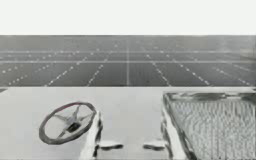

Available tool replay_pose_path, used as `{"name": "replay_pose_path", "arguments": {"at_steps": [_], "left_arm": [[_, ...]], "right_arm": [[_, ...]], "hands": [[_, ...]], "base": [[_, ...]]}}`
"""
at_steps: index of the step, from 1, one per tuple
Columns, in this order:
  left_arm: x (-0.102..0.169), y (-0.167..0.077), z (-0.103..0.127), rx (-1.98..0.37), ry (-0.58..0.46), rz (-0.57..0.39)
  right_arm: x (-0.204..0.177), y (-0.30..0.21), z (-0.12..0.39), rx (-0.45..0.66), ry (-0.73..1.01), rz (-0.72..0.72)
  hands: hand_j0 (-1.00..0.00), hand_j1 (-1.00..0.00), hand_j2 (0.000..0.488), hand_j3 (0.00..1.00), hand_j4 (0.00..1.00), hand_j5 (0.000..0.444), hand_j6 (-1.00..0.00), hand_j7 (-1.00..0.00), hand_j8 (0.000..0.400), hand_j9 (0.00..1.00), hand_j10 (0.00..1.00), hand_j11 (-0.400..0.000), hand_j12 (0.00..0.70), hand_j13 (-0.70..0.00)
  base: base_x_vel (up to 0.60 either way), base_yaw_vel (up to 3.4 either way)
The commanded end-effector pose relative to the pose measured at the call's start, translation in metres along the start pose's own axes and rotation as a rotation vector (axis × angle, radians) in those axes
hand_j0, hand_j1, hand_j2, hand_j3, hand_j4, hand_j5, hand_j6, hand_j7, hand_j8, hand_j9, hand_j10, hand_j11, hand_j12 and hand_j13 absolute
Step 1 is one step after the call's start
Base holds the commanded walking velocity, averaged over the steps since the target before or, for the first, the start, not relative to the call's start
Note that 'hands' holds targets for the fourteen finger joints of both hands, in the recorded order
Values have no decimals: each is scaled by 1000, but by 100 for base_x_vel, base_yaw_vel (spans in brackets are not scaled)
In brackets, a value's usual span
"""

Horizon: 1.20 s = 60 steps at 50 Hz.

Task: Pick up and drop off the object

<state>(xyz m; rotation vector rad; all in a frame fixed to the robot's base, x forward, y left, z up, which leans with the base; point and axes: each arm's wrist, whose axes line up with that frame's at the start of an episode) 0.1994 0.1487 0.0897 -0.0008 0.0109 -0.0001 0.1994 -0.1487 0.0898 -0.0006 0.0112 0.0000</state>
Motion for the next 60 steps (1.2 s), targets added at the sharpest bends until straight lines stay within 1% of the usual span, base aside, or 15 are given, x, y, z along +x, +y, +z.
{"name": "replay_pose_path", "arguments": {"at_steps": [1, 6, 15, 22, 27, 29, 30, 31, 32, 35, 39, 42, 48, 53, 60], "left_arm": [[59, -23, -2, -115, -134, 216], [65, 17, 4, -66, -26, 260], [79, 49, 72, 1074, -18, 201], [81, 67, 41, 1316, 178, 43], [88, 79, 3, 1264, 249, 52], [95, 81, 9, 1230, 322, 8], [94, 83, -7, 1241, 254, 61], [92, 89, -17, 1170, 252, 95], [87, 87, -14, 1137, 294, 71], [88, 93, -1, 1120, 326, 15], [73, 79, 15, 1069, 236, 137], [66, 76, 38, 949, 121, 93], [40, 82, 98, 100, -4, -129], [19, 57, 132, -431, -175, -297], [9, 28, 215, -415, 15, -357]], "right_arm": [[47, 10, -44, -158, -231, -229], [22, 15, -45, -151, -234, -217], [18, 29, -38, -140, -233, -228], [21, 28, -38, -116, -232, -222], [10, 29, -40, -103, -244, -225], [19, 21, -35, -105, -232, -216], [19, 29, -43, -113, -246, -212], [10, 22, -44, -117, -239, -204], [10, 24, -44, -100, -229, -198], [6, 27, -39, -107, -235, -206], [7, 20, -37, -86, -249, -191], [12, 27, -34, -86, -242, -194], [11, 31, -43, -103, -238, -160], [25, 41, -51, -155, -266, -125], [39, 82, -55, -172, -324, 2]], "hands": [[0, 0, 0, 0, 0, 0, 0, 0, 0, 0, 0, 0, 0, 0], [0, 0, 0, 0, 0, 0, 0, 0, 0, 0, 0, 0, 0, 0], [0, 0, 0, 0, 0, 0, 0, 0, 0, 0, 0, 0, 0, 0], [0, 0, 0, 0, 0, 0, 0, 0, 0, 0, 0, 0, 0, 0], [0, 0, 0, 0, 0, 0, 0, 0, 0, 0, 0, 0, 0, 0], [0, -257, 128, 0, 0, 0, 0, -257, 103, 0, 0, 0, 180, 0], [0, -283, 142, 0, 0, 0, 0, -283, 113, 0, 0, 0, 198, 0], [-78, -1000, 461, 0, 0, 0, -78, -1000, 400, 0, 0, 0, 700, 0], [-1000, -1000, 0, 0, 0, 0, -1000, -1000, 400, 0, 0, 0, 700, 0], [-1000, -1000, 0, 0, 0, 0, -1000, -1000, 400, 0, 0, 0, 700, 0], [-1000, -1000, 0, 0, 0, 0, -1000, -1000, 400, 0, 0, 0, 700, 0], [-1000, -1000, 0, 0, 0, 0, -1000, -1000, 400, 0, 0, 0, 700, 0], [-1000, -1000, 0, 0, 0, 0, -1000, -1000, 400, 0, 0, 0, 700, 0], [-1000, -1000, 0, 0, 0, 0, -1000, -1000, 400, 0, 0, 0, 700, 0], [-1000, -1000, 0, 0, 0, 0, -1000, -1000, 400, 0, 0, 0, 700, 0]], "base": [[0, 0], [0, 0], [0, 0], [0, 0], [0, 0], [0, 0], [0, 0], [0, 0], [0, 0], [0, 0], [0, 0], [0, 0], [0, 0], [0, 0], [0, 0]]}}
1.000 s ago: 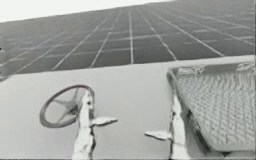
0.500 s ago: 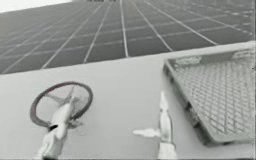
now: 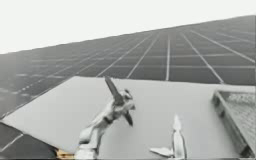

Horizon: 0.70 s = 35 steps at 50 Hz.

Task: Pick up and drop off the object

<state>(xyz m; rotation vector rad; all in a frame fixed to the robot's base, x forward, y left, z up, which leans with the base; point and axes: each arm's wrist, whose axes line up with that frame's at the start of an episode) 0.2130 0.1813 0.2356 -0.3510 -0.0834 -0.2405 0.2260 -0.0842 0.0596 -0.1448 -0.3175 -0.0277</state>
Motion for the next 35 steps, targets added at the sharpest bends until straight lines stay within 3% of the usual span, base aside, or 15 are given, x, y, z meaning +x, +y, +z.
{"name": "replay_pose_path", "arguments": {"at_steps": [1, 3, 7, 9, 12, 14, 15, 16, 17, 18, 19, 23, 25, 27, 35], "left_arm": [[-7, 24, -43, -549, -6, -30], [-6, 14, -40, -556, -7, -54], [-5, -3, -42, -571, 5, -87], [-9, -9, -39, -558, 24, -85], [-9, -14, -42, -564, 35, -99], [-11, -19, -47, -561, 42, -108], [-2, -17, -52, -556, 26, -111], [-1, -21, -50, -576, 50, -97], [-4, -23, -50, -572, 50, -101], [-11, -22, -58, -566, 33, -102], [-11, -21, -51, -570, 51, -102], [-8, -20, -54, -557, 63, -78], [-13, -13, -61, -530, 78, -48], [-11, -9, -61, -516, 89, -24], [3, 12, -101, -426, 283, 71]], "right_arm": [[3, 114, 8, 435, -8, -144], [12, 125, -9, 403, -25, -64], [18, 102, -25, 134, -41, 83], [27, 107, -12, 45, -137, 25], [57, 133, 14, 125, -277, -78], [49, 135, 19, -15, -319, -176], [52, 141, 15, -74, -312, -222], [49, 129, 16, -111, -320, -235], [54, 126, 15, -118, -290, -210], [49, 118, 19, -94, -268, -194], [51, 110, 15, -100, -266, -138], [46, 100, 2, 11, -174, -49], [52, 109, -11, 312, 84, -163], [48, 99, -6, 421, 143, -266], [50, 47, 20, 477, 129, -551]], "hands": [[-1000, -1000, 0, 0, 0, 0, -1000, -1000, 400, 0, 0, 0, 700, 0], [-1000, -1000, 0, 0, 0, 0, -1000, -1000, 400, 0, 0, 0, 700, 0], [-1000, -1000, 0, 0, 0, 0, -1000, -1000, 400, 0, 0, 0, 700, 0], [-1000, -1000, 0, 0, 0, 0, -1000, -1000, 400, 0, 0, 0, 700, 0], [-1000, -1000, 0, 0, 0, 0, -1000, -1000, 400, 0, 0, 0, 700, 0], [-1000, -1000, 0, 0, 0, 0, -1000, -1000, 400, 0, 0, 0, 700, 0], [-1000, -1000, 0, 0, 157, 78, -1000, -1000, 400, 0, 157, -63, 700, -110], [-1000, -1000, 0, 0, 647, 323, -1000, -1000, 400, 0, 647, -259, 700, -453], [-1000, -1000, 0, 112, 1000, 444, -1000, -1000, 400, 112, 1000, -400, 700, -700], [-1000, -1000, 0, 931, 1000, 34, -1000, -1000, 400, 931, 1000, -400, 700, -700], [-1000, -1000, 0, 989, 1000, 5, -1000, -1000, 400, 989, 1000, -400, 700, -700], [-1000, -1000, 0, 1000, 1000, 0, -1000, -1000, 400, 1000, 1000, -400, 700, -700], [-1000, -1000, 0, 1000, 1000, 0, -1000, -1000, 400, 1000, 1000, -400, 700, -700], [-1000, -1000, 0, 1000, 1000, 0, -1000, -1000, 400, 1000, 1000, -400, 700, -700], [-989, -1000, 5, 1000, 1000, 0, -989, -1000, 400, 1000, 1000, -400, 700, -700]], "base": [[0, 0], [0, 0], [0, 0], [0, 0], [0, 0], [0, 0], [0, 0], [0, 0], [0, 0], [0, 0], [0, 0], [0, 0], [0, 0], [0, 0], [0, 0]]}}
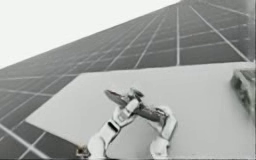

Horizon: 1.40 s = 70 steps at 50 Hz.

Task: Pick up and drop off the object

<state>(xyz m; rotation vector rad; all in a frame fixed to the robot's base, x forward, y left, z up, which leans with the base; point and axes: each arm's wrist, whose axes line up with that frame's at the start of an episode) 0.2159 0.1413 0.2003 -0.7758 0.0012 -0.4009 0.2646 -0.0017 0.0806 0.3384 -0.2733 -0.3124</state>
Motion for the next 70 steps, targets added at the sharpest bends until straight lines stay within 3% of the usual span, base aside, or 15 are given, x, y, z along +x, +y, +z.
{"name": "replay_pose_path", "arguments": {"at_steps": [1, 2, 3, 7, 11, 14, 16, 17, 19, 26, 31, 34, 35, 36, 70], "left_arm": [[0, 57, -32, 7, 197, 260], [-4, 64, -31, 11, 235, 271], [13, 63, -41, 21, 261, 282], [-2, 64, -51, 28, 274, 303], [-4, 72, -53, -5, 281, 326], [-15, 73, -57, 10, 290, 331], [-11, 74, -54, 1, 301, 329], [-14, 72, -65, -4, 312, 328], [-13, 70, -60, -22, 331, 299], [-32, 66, -85, -47, 405, 257], [-38, 71, -83, -56, 411, 248], [-43, 65, -79, -42, 403, 242], [-39, 70, -89, -48, 401, 225], [-42, 62, -84, -51, 406, 234], [-42, 62, -84, -51, 406, 234]], "right_arm": [[18, -36, 9, 57, 28, -264], [9, -39, 3, 59, 30, -305], [10, -45, -1, 72, -11, -397], [13, -61, -20, -24, -181, -467], [32, -80, -27, -338, -392, -274], [44, -100, -9, -434, -576, -69], [52, -107, 5, -434, -618, 32], [51, -109, 6, -439, -650, 31], [47, -114, 4, -413, -682, 1], [29, -98, 26, -300, -858, 11], [32, -128, 34, -144, -881, 74], [16, -131, 31, -137, -901, 125], [7, -132, 29, -146, -881, 145], [147, -60, 26, 31, 469, -345], [147, -60, 26, 31, 469, -345]], "hands": [[-688, -1000, 156, 1000, 1000, 0, -688, -1000, 400, 1000, 1000, -400, 700, -700], [-23, -1000, 488, 1000, 1000, 0, -23, -1000, 400, 1000, 1000, -400, 700, -700], [0, 0, 0, 1000, 1000, 0, 0, 0, 0, 1000, 1000, -400, 0, -700], [0, 0, 0, 1000, 1000, 0, 0, 0, 0, 1000, 1000, -400, 0, -700], [0, 0, 0, 1000, 1000, 0, 0, 0, 0, 1000, 1000, -400, 0, -700], [0, 0, 0, 1000, 1000, 0, 0, 0, 0, 1000, 1000, -400, 0, -700], [0, 0, 0, 1000, 1000, 0, 0, 0, 0, 1000, 1000, -400, 0, -700], [0, 0, 0, 1000, 1000, 0, 0, 0, 0, 1000, 1000, -400, 0, -700], [0, 0, 0, 1000, 1000, 0, 0, 0, 0, 1000, 1000, -400, 0, -700], [0, 0, 0, 1000, 1000, 0, 0, 0, 0, 1000, 1000, -400, 0, -700], [0, 0, 0, 1000, 1000, 0, 0, 0, 0, 1000, 1000, -400, 0, -700], [0, 0, 0, 1000, 1000, 0, 0, 0, 0, 1000, 1000, -400, 0, -700], [0, 0, 0, 1000, 1000, 0, 0, 0, 0, 1000, 1000, -400, 0, -700], [0, 0, 0, 1000, 1000, 0, 0, 0, 0, 1000, 1000, -400, 0, -700], [0, 0, 0, 1000, 1000, 0, 0, 0, 0, 1000, 1000, -400, 0, -700]], "base": [[0, 0], [0, 0], [0, 0], [0, 0], [0, 0], [0, 0], [0, 0], [0, 0], [0, 0], [0, 0], [0, 0], [0, 0], [0, 0], [9, 584], [11, 448]]}}
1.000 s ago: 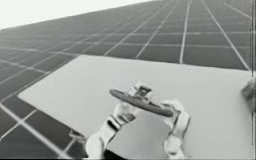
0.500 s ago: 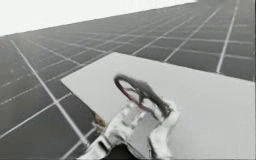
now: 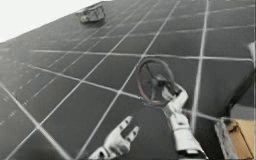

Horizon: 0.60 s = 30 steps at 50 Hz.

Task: Pick up and drop off the object

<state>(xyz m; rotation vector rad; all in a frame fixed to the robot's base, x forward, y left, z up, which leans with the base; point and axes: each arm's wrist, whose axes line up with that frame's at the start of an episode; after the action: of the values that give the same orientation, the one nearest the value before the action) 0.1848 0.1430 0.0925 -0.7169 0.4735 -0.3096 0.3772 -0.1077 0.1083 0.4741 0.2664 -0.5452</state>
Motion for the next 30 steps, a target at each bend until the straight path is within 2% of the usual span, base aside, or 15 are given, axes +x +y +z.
{"name": "replay_pose_path", "arguments": {"at_steps": [1, 15, 30], "left_arm": [[4, -2, -2, -4, 12, -18], [4, -2, -2, -4, 12, -18], [4, -2, -2, -4, 12, -18]], "right_arm": [[-1, -3, 6, 11, -20, -4], [-1, -3, 6, 11, -20, -4], [-1, -3, 6, 11, -20, -4]], "hands": [[0, 0, 0, 1000, 1000, 0, 0, 0, 0, 1000, 1000, -400, 0, -700], [0, 0, 0, 1000, 1000, 0, 0, 0, 0, 1000, 1000, -400, 0, -700], [0, 0, 0, 1000, 1000, 0, 0, 0, 0, 1000, 1000, -400, 0, -700]], "base": [[16, 284], [20, 218], [31, 113]]}}
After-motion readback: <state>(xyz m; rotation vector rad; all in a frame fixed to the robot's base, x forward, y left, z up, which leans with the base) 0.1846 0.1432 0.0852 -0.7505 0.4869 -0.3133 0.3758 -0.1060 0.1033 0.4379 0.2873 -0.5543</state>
